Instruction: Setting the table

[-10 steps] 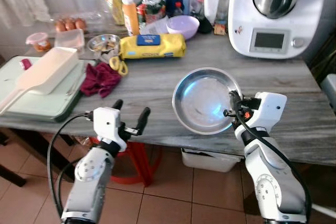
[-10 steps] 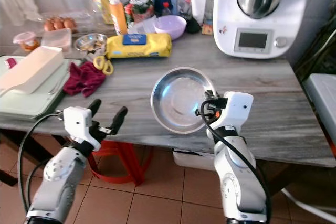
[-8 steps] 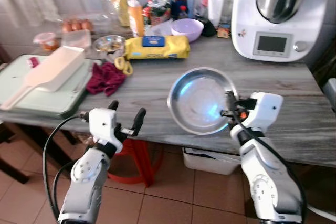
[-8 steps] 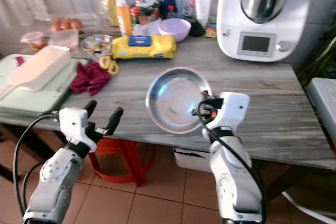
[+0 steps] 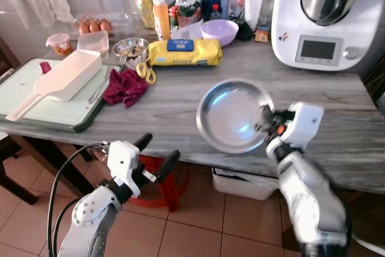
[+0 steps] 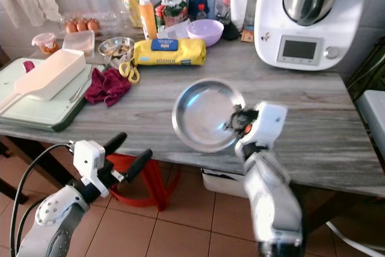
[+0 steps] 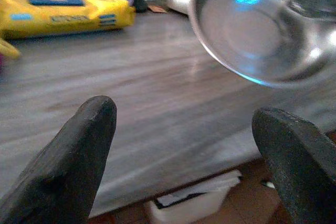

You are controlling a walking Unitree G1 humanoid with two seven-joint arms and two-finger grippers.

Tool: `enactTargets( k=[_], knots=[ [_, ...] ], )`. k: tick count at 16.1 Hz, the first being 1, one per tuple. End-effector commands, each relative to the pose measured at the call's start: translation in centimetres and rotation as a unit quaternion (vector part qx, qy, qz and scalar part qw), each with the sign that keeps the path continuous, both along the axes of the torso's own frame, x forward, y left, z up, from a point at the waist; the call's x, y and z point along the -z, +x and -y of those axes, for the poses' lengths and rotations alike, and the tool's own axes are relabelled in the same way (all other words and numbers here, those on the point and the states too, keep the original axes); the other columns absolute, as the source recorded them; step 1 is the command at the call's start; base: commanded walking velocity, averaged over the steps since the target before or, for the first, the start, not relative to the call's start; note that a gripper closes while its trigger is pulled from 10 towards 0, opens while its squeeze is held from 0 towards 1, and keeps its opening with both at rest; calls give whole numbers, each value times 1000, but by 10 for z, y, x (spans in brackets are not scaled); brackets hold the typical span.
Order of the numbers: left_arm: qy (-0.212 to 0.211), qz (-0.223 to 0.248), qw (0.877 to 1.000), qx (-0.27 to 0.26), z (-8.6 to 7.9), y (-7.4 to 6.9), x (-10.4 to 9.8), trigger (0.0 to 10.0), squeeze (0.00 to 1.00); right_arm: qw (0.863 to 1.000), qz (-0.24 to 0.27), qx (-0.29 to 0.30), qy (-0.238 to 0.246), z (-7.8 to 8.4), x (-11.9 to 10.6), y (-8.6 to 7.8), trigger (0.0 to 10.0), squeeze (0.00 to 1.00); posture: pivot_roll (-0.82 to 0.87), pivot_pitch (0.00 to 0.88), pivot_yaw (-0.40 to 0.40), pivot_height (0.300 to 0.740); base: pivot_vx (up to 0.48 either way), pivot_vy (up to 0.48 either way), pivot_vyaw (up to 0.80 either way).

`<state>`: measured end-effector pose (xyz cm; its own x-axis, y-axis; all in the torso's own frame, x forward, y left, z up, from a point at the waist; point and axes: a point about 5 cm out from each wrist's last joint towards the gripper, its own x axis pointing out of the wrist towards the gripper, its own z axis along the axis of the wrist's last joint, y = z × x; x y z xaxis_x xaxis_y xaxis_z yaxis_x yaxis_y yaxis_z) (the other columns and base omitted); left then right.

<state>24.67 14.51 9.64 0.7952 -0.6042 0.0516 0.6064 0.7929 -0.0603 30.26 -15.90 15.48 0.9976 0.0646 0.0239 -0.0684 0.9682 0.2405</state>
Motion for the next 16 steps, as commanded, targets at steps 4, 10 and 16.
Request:
enactTargets(
  k=[4, 10, 16],
  knots=[
    [-1, 5, 1000, 0, 2, 7, -2, 10000, 0, 999, -32, 6, 21, 5, -3, 25, 10000, 0, -34, 54, 24, 740, 0, 0, 0],
    [3, 4, 1000, 5, 0, 2, -2, 10000, 0, 991, -87, -48, 88, -28, 8, 45, 10000, 0, -7, 75, 25, 740, 0, 0, 0],
    [7, 6, 1000, 6, 1, 2, -3, 10000, 0, 991, -119, -39, 39, -34, 15, 53, 10000, 0, -1, 78, 29, 740, 0, 0, 0]
  ],
)
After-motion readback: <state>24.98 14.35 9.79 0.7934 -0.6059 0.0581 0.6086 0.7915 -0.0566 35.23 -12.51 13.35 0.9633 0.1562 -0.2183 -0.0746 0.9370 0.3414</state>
